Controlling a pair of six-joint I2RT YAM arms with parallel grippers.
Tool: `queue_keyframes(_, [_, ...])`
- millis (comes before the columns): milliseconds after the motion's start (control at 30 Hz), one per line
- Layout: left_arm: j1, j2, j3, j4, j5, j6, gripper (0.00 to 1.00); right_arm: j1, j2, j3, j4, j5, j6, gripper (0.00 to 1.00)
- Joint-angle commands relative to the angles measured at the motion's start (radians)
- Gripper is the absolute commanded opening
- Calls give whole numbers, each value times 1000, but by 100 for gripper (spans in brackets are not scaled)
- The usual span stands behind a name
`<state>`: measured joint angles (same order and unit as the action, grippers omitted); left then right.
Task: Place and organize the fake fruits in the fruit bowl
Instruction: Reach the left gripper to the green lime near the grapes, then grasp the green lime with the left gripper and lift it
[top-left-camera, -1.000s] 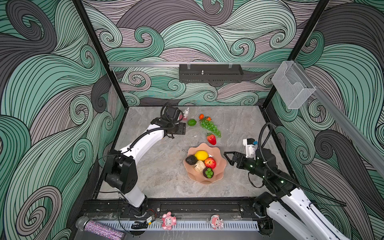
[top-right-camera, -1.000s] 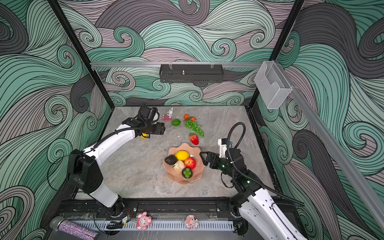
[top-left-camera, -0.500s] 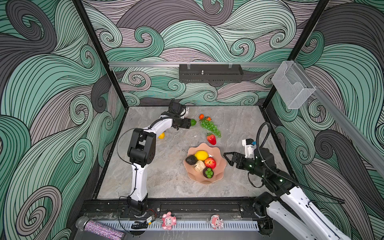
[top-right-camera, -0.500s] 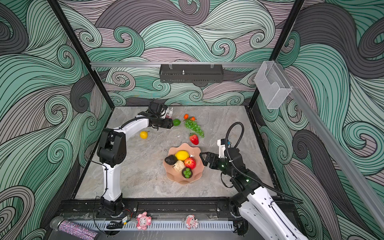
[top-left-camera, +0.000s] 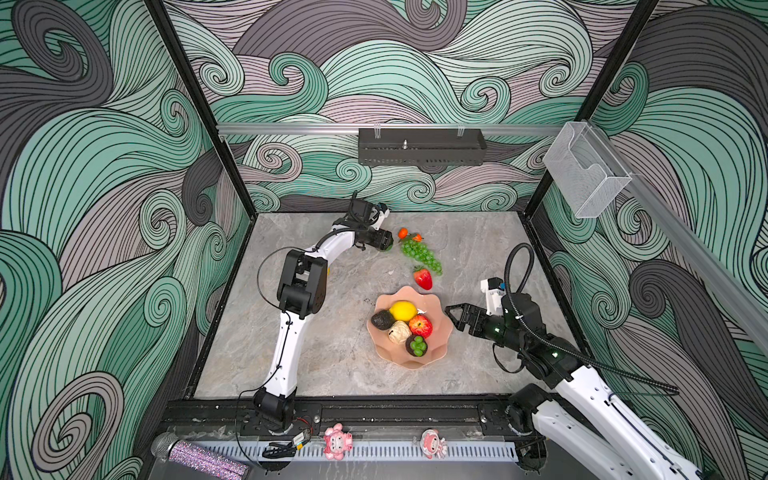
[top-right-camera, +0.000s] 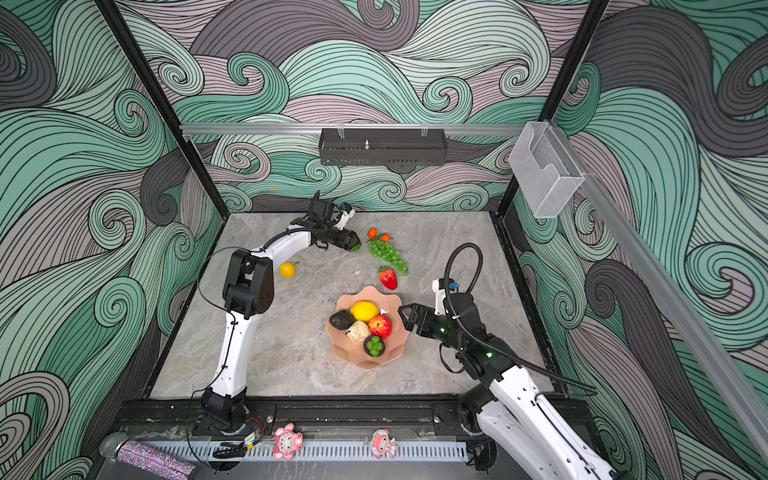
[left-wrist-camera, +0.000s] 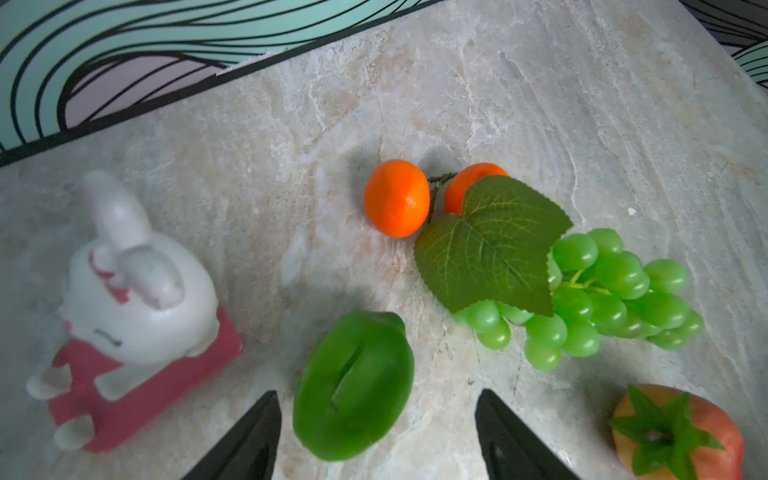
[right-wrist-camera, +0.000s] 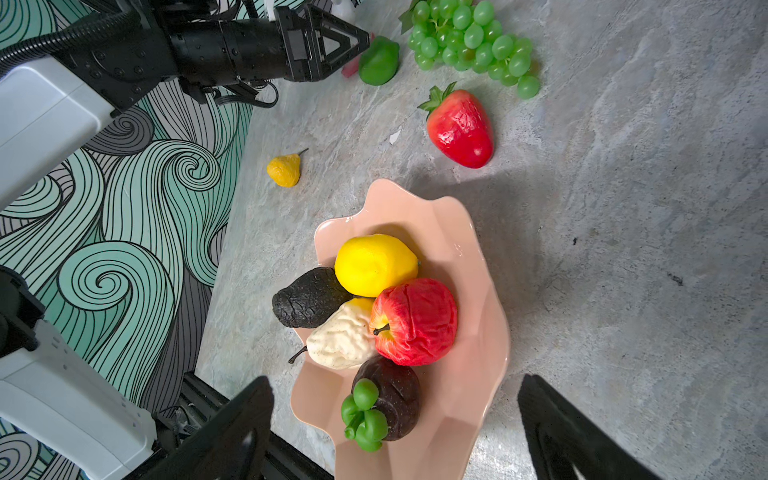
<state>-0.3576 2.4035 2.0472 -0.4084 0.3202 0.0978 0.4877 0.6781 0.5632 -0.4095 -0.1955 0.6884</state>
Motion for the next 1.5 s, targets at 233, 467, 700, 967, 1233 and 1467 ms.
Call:
queue_keyframes(233, [-19, 144, 217, -175, 64, 62, 72, -9, 11, -25, 27, 2, 11, 93])
queue_keyframes(467, [-41, 194, 302, -284, 24, 97, 65, -12, 3, -29, 19, -8, 16, 93])
queue_keyframes(700, [-53, 175, 270, -290, -63, 104, 59, -12, 1, -34, 24, -15, 22, 93])
queue_keyframes(967, [-59, 144, 205, -277, -87, 114, 58, -14, -2, -32, 21, -19, 23, 93])
queue_keyframes(1233, [-60, 51, 105, -194, -127, 43, 46, -14, -18, -33, 15, -18, 31, 93])
queue_keyframes(1467, [-53, -104, 33, -214, -109, -260, 45, -14, -22, -30, 30, -24, 40, 98])
